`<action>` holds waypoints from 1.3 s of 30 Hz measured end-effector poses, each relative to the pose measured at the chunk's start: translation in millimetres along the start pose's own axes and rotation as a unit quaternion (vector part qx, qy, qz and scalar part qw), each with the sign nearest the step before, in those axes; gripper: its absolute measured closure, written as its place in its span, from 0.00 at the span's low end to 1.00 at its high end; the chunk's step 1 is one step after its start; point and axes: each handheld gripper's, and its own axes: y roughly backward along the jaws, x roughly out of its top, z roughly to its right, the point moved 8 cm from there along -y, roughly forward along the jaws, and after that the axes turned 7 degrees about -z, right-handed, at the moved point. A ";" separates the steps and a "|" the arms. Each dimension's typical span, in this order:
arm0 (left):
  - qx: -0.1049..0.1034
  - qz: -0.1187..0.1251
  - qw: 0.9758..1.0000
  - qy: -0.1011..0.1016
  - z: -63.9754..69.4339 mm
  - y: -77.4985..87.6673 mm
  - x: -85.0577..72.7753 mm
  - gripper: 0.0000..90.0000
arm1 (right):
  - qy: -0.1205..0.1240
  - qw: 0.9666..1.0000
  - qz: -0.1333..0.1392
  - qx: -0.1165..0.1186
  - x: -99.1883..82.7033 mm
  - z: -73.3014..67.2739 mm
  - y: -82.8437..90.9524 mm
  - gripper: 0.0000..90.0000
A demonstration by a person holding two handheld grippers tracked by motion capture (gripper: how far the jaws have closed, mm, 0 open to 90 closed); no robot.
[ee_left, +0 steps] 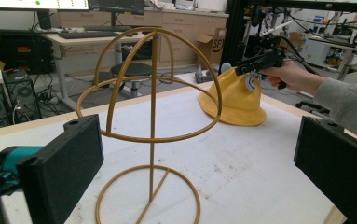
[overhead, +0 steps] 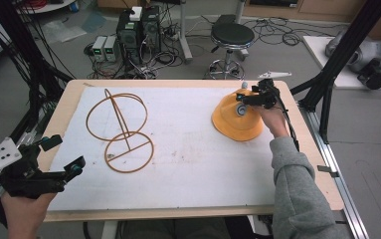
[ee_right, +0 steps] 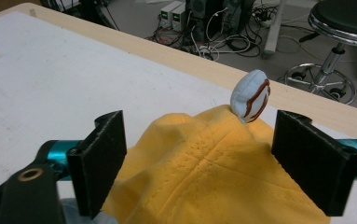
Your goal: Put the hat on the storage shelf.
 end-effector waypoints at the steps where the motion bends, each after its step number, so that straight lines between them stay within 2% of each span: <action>1: -0.001 0.002 1.000 0.001 0.3 -0.1 0.4 0.02 | -0.002 1.000 0.000 0.000 -0.3 0.2 0.2 0.22; 6: 0.000 0.001 1.000 -0.002 0.1 0.3 0.5 0.02 | -0.005 1.000 0.006 -0.001 -4.3 2.3 -0.4 0.28; 8: 0.001 0.001 1.000 -0.001 0.2 -0.2 0.3 0.02 | -0.010 1.000 -0.003 0.003 -7.6 3.3 -3.3 0.28; 12: 0.000 0.001 1.000 -0.001 0.3 -0.3 0.4 0.02 | -0.011 1.000 -0.003 0.000 -7.8 4.0 -3.7 0.31; 18: 0.001 0.002 1.000 0.000 0.0 0.1 0.5 0.02 | -0.010 1.000 -0.009 0.003 -9.8 4.9 -4.8 0.40; 21: 0.001 0.003 1.000 -0.001 0.3 0.6 1.1 0.02 | -0.005 1.000 -0.011 0.003 -9.8 4.1 -4.4 0.46; 25: 0.002 0.003 1.000 0.001 -0.3 0.8 0.9 0.02 | -0.002 1.000 -0.022 -0.004 -11.6 4.2 -5.2 0.63; 26: 0.002 0.003 1.000 0.001 -0.2 0.7 0.9 0.02 | 0.005 1.000 -0.025 -0.009 -11.9 4.5 -4.7 0.70; 30: 0.002 0.003 1.000 0.000 -0.3 0.9 1.0 0.02 | 0.026 0.999 -0.026 -0.014 -10.4 1.6 -3.3 0.84; 33: 0.002 0.003 1.000 0.001 -0.6 1.3 1.0 0.02 | 0.037 0.999 -0.026 -0.014 -9.8 -0.5 -2.3 0.86; 39: 0.002 0.003 1.000 0.001 -0.5 1.4 1.1 0.02 | 0.039 0.999 -0.017 -0.015 -6.8 -1.4 2.3 0.87</action>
